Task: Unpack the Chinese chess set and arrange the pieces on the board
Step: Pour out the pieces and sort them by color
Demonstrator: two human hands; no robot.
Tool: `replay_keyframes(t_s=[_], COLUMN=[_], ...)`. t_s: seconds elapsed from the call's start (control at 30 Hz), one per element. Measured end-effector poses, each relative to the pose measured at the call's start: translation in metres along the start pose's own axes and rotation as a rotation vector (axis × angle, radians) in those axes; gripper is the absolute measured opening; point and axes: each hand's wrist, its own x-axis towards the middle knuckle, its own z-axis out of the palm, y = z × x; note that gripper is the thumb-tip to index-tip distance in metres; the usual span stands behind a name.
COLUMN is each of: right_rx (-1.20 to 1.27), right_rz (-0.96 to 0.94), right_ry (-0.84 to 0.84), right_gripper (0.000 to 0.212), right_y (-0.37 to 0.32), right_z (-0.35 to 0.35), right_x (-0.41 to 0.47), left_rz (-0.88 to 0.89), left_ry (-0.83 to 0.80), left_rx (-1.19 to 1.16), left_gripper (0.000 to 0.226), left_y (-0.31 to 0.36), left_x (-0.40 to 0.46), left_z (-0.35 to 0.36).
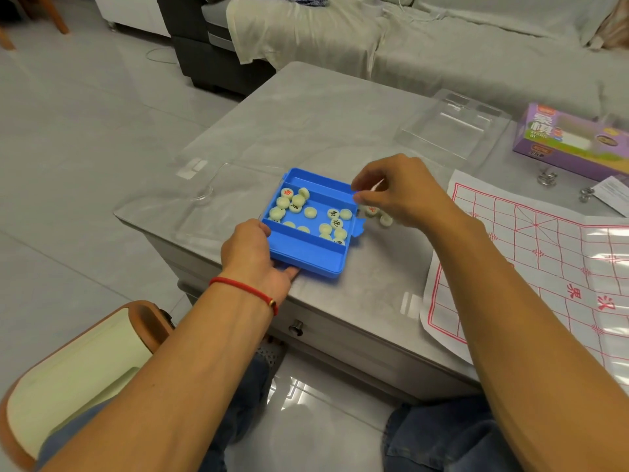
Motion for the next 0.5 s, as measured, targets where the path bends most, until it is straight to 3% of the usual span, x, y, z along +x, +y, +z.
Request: replay_keyframes(t_s=[0.13,0.27,0.37,0.5], right_rx=[-0.079,-0.326,-0.588,-0.56], right_rz=[-0.146,-0.177,-0.209,-0.196], right_ry=[-0.243,-0.259,-0.215,-0.191], right_gripper=[0.025,0.045,0.039,0.037], right_y=[-0.02,-0.033,-0.043,-0.043], right_z=[0.013,0.024,0.036,0.042], right_x=[-0.004,-0.003,-0.006,-0.007], left_rz=[0.044,0.091,0.087,0.057], left_ry=[0.025,0.06,0.063,0.073], left_rx=[0.009,-0.019,-0.017,-0.006], left_gripper=[0.013,0.015,0.014,0.012], left_y=[0.002,0.007,0.007,0.01], left_x=[-0.002,-0.003,-0.002,0.002], left_z=[0.001,0.0,-0.001,-0.003])
